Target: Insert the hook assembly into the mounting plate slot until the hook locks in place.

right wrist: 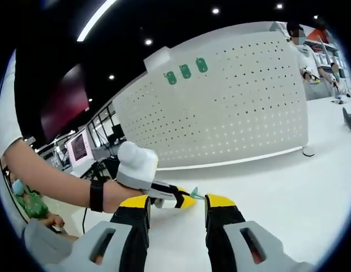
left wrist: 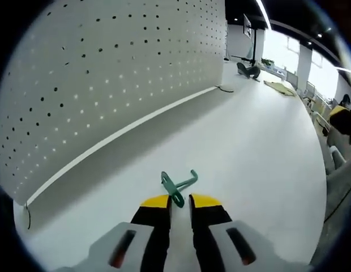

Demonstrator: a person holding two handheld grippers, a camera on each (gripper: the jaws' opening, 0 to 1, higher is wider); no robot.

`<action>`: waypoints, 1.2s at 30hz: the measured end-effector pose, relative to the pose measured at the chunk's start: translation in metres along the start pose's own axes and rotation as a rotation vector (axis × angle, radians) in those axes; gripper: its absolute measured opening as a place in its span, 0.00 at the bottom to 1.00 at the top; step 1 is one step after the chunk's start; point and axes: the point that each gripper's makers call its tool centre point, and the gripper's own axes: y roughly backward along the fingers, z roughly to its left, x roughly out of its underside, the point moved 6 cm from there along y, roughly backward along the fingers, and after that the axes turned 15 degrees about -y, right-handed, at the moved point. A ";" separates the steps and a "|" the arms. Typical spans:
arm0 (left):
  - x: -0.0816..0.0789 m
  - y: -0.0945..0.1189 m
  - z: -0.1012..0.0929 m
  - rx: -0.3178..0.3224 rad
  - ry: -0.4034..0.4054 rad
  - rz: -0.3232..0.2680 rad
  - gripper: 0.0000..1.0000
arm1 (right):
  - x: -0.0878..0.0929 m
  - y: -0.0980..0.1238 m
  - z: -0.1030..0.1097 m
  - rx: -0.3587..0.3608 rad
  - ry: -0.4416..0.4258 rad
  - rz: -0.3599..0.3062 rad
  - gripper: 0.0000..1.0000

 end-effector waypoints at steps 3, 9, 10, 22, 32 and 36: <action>0.000 0.000 0.003 -0.003 0.011 -0.007 0.10 | 0.000 -0.001 0.001 -0.001 0.004 0.003 0.39; 0.001 0.000 0.004 -0.001 0.029 -0.002 0.06 | 0.002 0.000 0.002 -0.004 0.004 0.006 0.39; 0.001 0.000 0.004 0.001 0.034 -0.002 0.06 | 0.002 0.000 0.002 -0.003 0.003 0.006 0.39; -0.002 0.008 -0.001 0.038 0.045 -0.023 0.04 | 0.000 0.000 0.003 -0.006 0.007 0.011 0.39; -0.013 0.022 -0.003 0.057 0.044 -0.076 0.04 | -0.002 -0.002 0.006 -0.002 -0.010 -0.001 0.35; -0.015 0.026 -0.003 0.057 0.043 -0.092 0.03 | -0.003 -0.001 0.007 -0.004 -0.011 -0.008 0.34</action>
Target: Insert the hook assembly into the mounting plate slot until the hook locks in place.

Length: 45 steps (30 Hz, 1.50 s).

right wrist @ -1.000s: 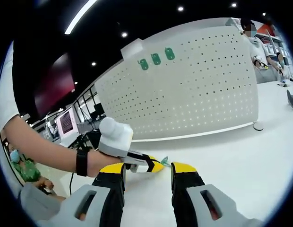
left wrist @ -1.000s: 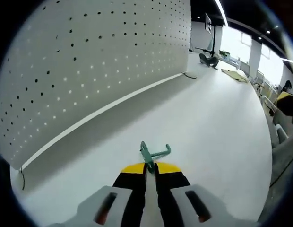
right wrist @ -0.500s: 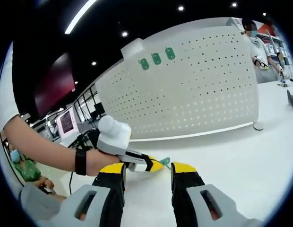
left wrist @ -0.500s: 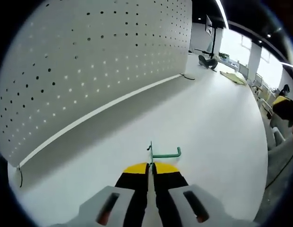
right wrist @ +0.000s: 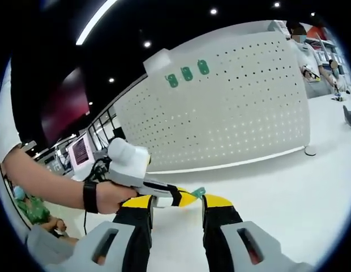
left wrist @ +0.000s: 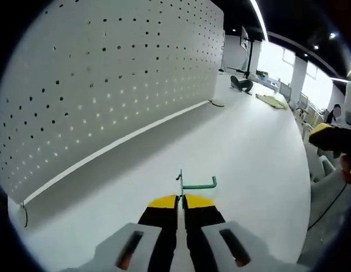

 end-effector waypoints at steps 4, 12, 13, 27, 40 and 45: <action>-0.004 0.005 -0.002 0.003 0.009 -0.019 0.03 | -0.001 0.000 0.002 -0.006 -0.003 -0.005 0.34; -0.014 0.018 -0.009 0.015 0.024 -0.072 0.03 | -0.002 0.001 0.004 -0.008 -0.001 -0.018 0.34; -0.015 0.020 -0.010 0.016 0.024 -0.078 0.03 | -0.002 0.001 0.005 -0.008 -0.002 -0.018 0.34; -0.024 0.043 -0.021 0.021 0.045 -0.151 0.03 | -0.004 0.003 0.010 -0.018 0.002 -0.029 0.34; -0.030 0.065 -0.028 -0.002 0.017 -0.217 0.03 | -0.007 0.005 0.011 -0.033 -0.044 -0.048 0.33; -0.033 0.074 -0.034 -0.001 0.025 -0.242 0.03 | -0.007 0.007 0.013 -0.043 -0.064 -0.053 0.33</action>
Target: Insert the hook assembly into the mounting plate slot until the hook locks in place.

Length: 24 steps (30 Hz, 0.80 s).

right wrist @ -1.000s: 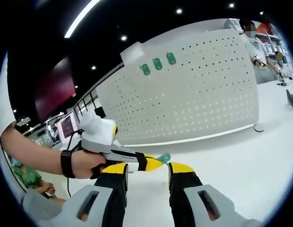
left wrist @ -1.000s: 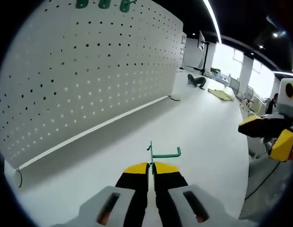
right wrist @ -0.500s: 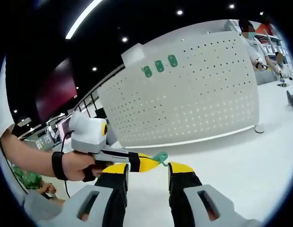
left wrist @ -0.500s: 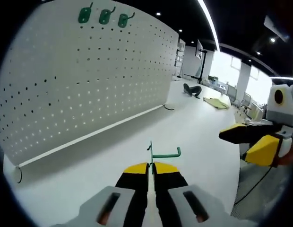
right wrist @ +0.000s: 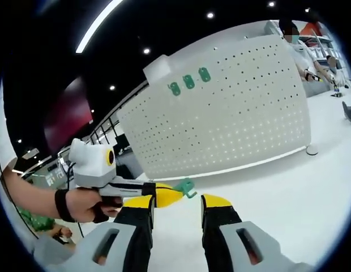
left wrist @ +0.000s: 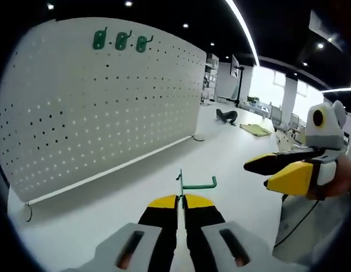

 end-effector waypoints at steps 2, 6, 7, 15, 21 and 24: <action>-0.004 0.003 -0.005 0.005 -0.005 -0.020 0.03 | 0.000 0.000 0.000 0.001 -0.001 0.000 0.33; -0.009 0.008 -0.011 0.014 -0.015 -0.056 0.03 | 0.001 0.000 0.002 -0.002 0.000 0.002 0.32; -0.010 0.010 -0.012 0.017 -0.012 -0.067 0.03 | 0.001 0.000 0.003 -0.003 -0.001 0.000 0.32; -0.012 0.017 -0.021 0.029 -0.010 -0.091 0.03 | 0.002 -0.001 0.007 -0.009 -0.015 -0.001 0.31; -0.017 0.024 -0.031 0.045 -0.012 -0.121 0.03 | 0.004 -0.003 0.009 -0.016 -0.044 0.007 0.27; -0.018 0.025 -0.034 0.052 -0.014 -0.131 0.03 | 0.004 -0.002 0.009 -0.016 -0.061 0.003 0.23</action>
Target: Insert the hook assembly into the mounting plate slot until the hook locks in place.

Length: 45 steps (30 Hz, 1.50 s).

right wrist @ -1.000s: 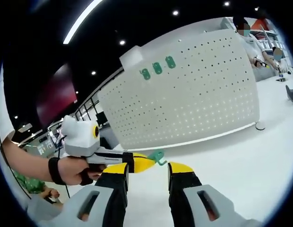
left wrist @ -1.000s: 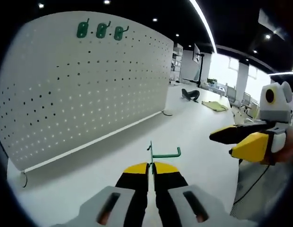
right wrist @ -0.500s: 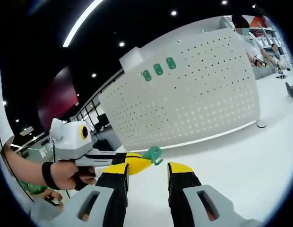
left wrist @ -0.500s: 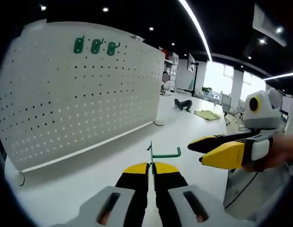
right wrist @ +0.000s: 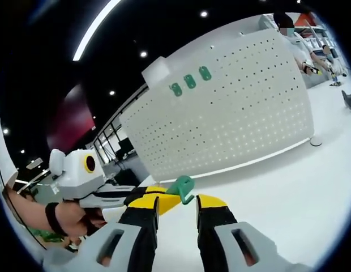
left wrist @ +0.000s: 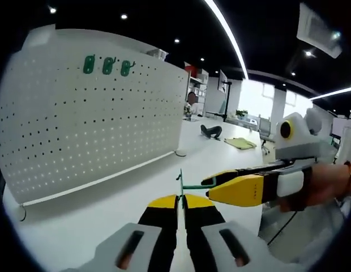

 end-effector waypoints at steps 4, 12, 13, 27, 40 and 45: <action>-0.002 0.002 -0.002 0.002 0.011 -0.025 0.03 | 0.000 0.002 0.000 0.001 -0.025 -0.001 0.15; -0.007 0.004 -0.009 0.016 0.003 -0.066 0.03 | -0.004 0.006 0.000 -0.002 -0.100 -0.030 0.10; -0.008 0.005 -0.011 0.018 -0.001 -0.067 0.03 | -0.004 0.006 0.000 -0.004 -0.124 -0.033 0.09; -0.009 0.012 -0.011 0.026 -0.004 -0.101 0.04 | -0.004 0.007 0.011 -0.050 -0.266 -0.017 0.02; -0.014 0.031 -0.005 -0.014 -0.039 -0.126 0.04 | -0.006 0.000 0.031 -0.088 -0.215 0.038 0.02; -0.018 0.036 -0.002 -0.033 -0.058 -0.134 0.03 | -0.006 -0.002 0.035 -0.103 -0.188 0.046 0.02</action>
